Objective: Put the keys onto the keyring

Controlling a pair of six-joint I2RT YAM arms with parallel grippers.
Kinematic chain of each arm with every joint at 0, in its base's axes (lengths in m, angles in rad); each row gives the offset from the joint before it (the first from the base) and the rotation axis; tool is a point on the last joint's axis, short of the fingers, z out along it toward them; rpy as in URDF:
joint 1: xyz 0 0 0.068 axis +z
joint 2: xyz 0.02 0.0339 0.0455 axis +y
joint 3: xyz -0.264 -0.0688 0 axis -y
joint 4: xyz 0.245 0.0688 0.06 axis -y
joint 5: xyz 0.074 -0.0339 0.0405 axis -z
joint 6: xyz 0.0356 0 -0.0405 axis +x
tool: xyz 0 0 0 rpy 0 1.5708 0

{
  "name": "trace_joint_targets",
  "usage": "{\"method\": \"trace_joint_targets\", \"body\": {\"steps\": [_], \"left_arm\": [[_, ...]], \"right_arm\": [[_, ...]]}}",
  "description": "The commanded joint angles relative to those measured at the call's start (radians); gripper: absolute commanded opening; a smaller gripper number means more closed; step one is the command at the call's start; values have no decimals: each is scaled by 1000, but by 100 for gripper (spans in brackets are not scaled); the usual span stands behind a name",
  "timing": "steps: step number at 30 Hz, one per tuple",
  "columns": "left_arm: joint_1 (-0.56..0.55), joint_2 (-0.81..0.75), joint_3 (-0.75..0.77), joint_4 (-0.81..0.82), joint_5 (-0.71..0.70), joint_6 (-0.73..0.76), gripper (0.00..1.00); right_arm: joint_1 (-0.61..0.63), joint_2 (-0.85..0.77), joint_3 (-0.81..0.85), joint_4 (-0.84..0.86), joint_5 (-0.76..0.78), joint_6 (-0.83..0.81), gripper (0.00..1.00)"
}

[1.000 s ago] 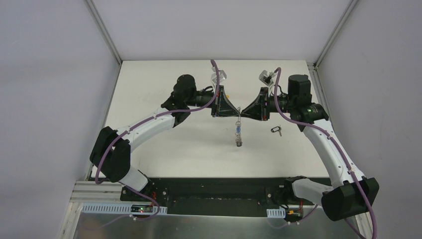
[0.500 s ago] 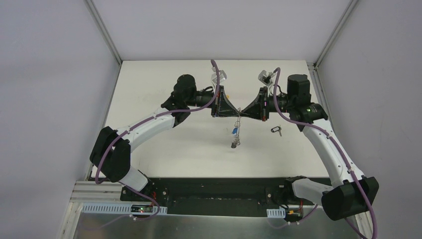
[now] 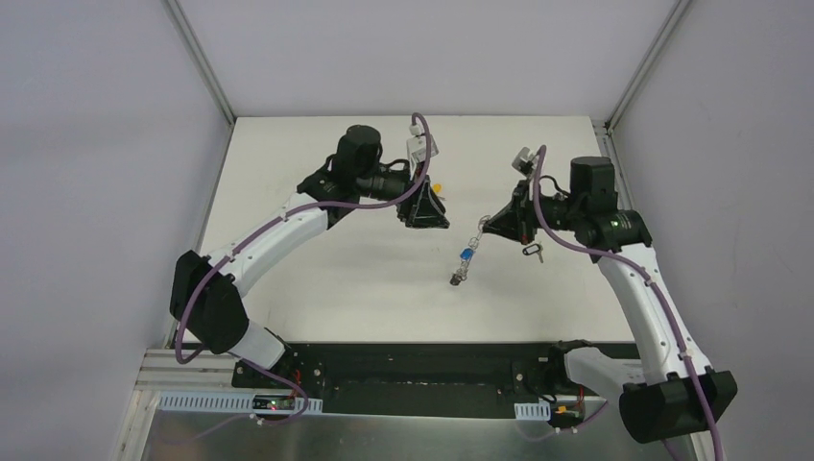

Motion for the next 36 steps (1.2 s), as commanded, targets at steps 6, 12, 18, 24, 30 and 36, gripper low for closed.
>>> {"method": "trace_joint_targets", "body": {"steps": [6, 12, 18, 24, 30, 36], "left_arm": [[-4, 265, 336, -509, -189, 120, 57], [-50, 538, 595, -553, -265, 11, 57], [-134, 768, 863, -528, -289, -143, 59], [-198, 903, 925, -269, -249, -347, 56], [-262, 1087, 1073, -6, -201, -637, 53], [-282, 1168, 1122, 75, -296, -731, 53]], "right_arm": [[-114, -171, 39, -313, 123, -136, 0], [-123, -203, 94, -572, 146, -248, 0], [-125, -216, 143, -688, 110, -317, 0], [-125, -228, 137, -691, 75, -316, 0], [-124, -238, 136, -692, 63, -310, 0], [-125, -238, 149, -702, 71, -308, 0]]}}
